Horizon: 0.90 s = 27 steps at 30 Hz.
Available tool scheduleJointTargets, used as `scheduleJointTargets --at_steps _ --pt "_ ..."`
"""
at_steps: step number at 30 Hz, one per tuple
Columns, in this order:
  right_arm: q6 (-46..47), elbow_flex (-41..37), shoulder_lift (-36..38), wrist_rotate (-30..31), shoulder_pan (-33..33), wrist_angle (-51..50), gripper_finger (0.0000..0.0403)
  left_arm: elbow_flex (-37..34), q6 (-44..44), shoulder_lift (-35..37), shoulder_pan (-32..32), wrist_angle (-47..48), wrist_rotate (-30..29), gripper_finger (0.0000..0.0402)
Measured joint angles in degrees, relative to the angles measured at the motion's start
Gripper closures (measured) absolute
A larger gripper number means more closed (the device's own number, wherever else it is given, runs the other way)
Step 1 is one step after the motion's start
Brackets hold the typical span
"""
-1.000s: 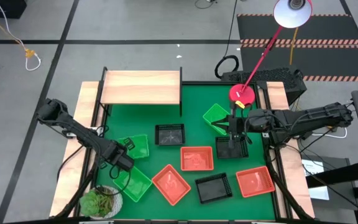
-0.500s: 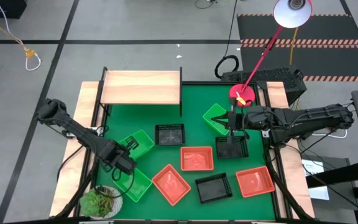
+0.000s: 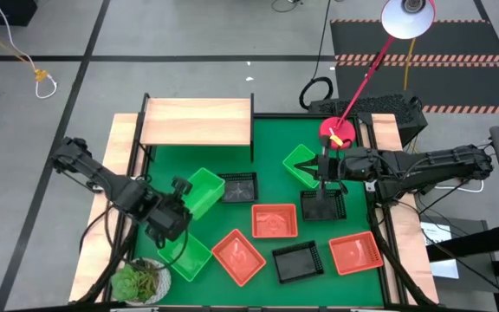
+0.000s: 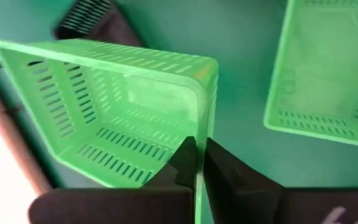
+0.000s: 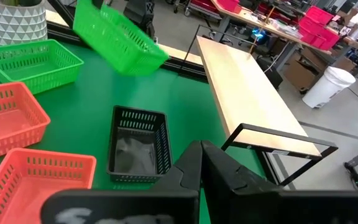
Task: Stack baskets on shelf by color
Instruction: Put the top left green basket on the shelf
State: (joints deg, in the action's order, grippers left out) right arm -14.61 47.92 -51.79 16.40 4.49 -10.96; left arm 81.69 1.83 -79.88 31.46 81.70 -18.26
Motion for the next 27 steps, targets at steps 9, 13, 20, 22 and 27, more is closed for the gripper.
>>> scheduleJointTargets --at_steps 9,13,20,22,27 --pt "0.3 0.0 0.0 0.0 0.0 0.0 0.0403 6.2 -2.0 1.2 -5.0 7.8 -11.8 0.0388" --pt "0.4 0.0 0.0 0.0 0.0 0.0 0.0403 6.2 1.3 1.8 -10.1 8.4 -15.2 0.0394" --pt "0.2 0.0 0.0 0.0 0.0 0.0 0.0403 6.2 7.9 3.1 -23.2 8.2 -18.2 0.0391" --pt "0.1 0.0 0.0 0.0 0.0 -0.1 0.0403 6.2 9.6 3.3 -27.6 8.4 -18.3 0.0394" --pt "-0.8 0.0 0.0 0.1 0.0 -0.4 0.0403 6.1 12.9 4.5 -36.9 8.6 -18.3 0.0386"
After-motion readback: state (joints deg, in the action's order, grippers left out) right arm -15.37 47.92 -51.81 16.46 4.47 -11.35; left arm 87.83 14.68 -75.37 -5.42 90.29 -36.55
